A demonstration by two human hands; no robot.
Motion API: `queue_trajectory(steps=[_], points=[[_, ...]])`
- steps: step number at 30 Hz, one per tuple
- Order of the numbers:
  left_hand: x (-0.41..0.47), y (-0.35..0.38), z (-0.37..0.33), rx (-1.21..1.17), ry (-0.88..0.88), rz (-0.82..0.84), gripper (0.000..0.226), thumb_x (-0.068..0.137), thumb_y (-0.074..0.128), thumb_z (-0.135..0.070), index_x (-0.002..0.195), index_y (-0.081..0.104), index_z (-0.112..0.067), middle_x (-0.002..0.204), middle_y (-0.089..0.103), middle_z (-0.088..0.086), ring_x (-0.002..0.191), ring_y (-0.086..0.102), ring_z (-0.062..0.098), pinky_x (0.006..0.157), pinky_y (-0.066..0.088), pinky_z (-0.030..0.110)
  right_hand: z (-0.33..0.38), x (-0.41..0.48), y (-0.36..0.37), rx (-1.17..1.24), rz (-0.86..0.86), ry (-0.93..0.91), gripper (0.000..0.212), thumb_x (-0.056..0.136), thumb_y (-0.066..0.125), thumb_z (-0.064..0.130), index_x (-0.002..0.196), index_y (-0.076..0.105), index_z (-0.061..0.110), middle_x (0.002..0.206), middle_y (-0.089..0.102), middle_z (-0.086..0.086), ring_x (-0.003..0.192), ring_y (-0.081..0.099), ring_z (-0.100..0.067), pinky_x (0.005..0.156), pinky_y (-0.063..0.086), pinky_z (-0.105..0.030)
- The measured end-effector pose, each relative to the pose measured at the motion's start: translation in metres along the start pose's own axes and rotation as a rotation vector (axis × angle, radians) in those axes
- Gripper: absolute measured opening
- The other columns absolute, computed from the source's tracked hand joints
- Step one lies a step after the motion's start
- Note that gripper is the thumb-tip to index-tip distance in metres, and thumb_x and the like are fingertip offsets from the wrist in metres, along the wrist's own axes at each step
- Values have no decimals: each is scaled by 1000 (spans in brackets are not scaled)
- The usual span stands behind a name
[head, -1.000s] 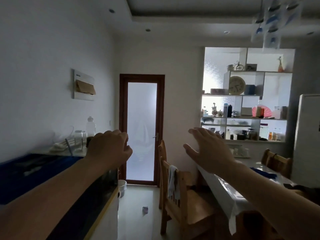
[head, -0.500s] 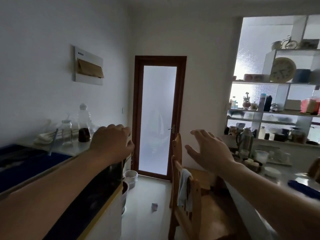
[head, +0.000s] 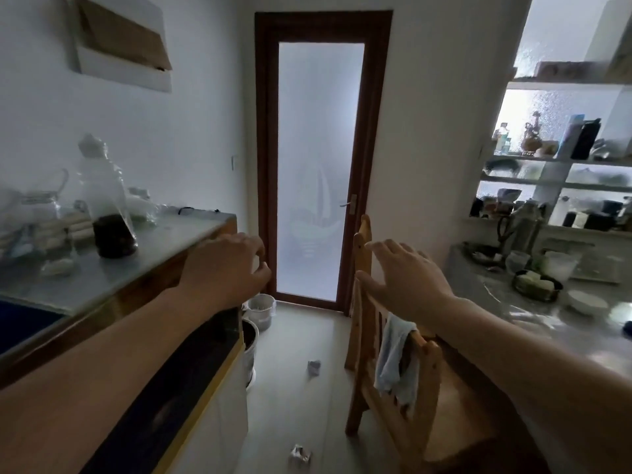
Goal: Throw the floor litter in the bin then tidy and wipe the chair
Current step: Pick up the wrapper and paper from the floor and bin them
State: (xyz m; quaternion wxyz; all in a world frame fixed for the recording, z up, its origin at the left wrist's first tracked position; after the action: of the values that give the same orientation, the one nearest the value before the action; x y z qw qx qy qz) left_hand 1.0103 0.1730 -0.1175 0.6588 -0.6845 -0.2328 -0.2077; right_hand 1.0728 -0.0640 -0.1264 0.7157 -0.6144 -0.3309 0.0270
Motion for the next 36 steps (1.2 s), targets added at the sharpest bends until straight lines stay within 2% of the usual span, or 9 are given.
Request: queue_trajectory(steps=[3,7,10,15,20,25,29,33,36], points=[[20,52,20,-8,-27,77,26,86,52,-38,102,64,-22,98,67,-1,84,61,16,71,53,33,-3,27,46,34,60,23,56,93,43,54,138,39,21,142,48,0,128,47,-20,105,37,-42],[34,120,35,-84,-84,187,26,88,53,-37,104,63,-20,100,66,0,79,54,13,65,42,28,-10,53,108,54,164,15,56,93,44,53,138,40,19,142,49,-2,127,48,-22,104,38,-42],[43,170,44,-100,-100,256,29,88,53,-38,109,62,-21,106,67,0,85,57,15,67,41,28,-17,73,149,65,212,14,58,93,43,54,138,40,19,142,49,-3,128,47,-22,105,38,-41],[80,247,53,-115,-111,336,22,86,53,-36,100,60,-21,96,66,-1,79,59,15,62,46,27,-40,116,218,127,269,22,58,93,42,54,139,40,19,142,49,-2,129,45,-20,105,38,-39],[140,329,63,-158,-147,409,34,86,51,-38,113,61,-21,110,65,-1,91,61,17,71,52,32,-74,167,296,191,321,51,59,92,43,54,140,39,20,145,46,-2,132,43,-19,107,36,-37],[177,417,81,-218,-263,490,34,88,51,-37,114,62,-20,113,65,-1,96,61,19,71,48,32,-95,213,378,232,397,82,53,93,44,50,136,44,20,139,52,-1,126,49,-18,105,39,-35],[170,486,98,-218,-321,590,33,88,48,-37,113,62,-22,112,66,-2,95,61,21,71,49,33,-98,222,454,216,540,83,53,93,44,48,137,43,18,137,54,-3,124,49,-19,102,39,-34],[142,560,117,-185,-302,705,31,87,47,-35,112,62,-22,109,66,-3,94,61,20,64,40,31,-102,210,545,209,704,162,54,92,44,47,136,45,15,133,55,-5,121,50,-22,102,41,-36],[110,622,134,-225,-365,812,31,87,49,-36,113,63,-25,111,68,-8,96,63,19,65,43,30,-107,189,614,197,814,234,50,92,43,45,130,48,14,128,57,-7,117,52,-25,98,43,-40]])
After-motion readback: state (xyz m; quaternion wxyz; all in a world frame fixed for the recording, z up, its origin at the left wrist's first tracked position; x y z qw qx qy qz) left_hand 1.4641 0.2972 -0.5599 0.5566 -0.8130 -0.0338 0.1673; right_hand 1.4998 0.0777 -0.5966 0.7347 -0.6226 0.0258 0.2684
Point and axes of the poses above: each hand's wrist, its own x-axis towards the middle knuckle, its own y-axis out of the palm, z = x × y, the point moved 4 cm from there along x, towards the middle knuckle
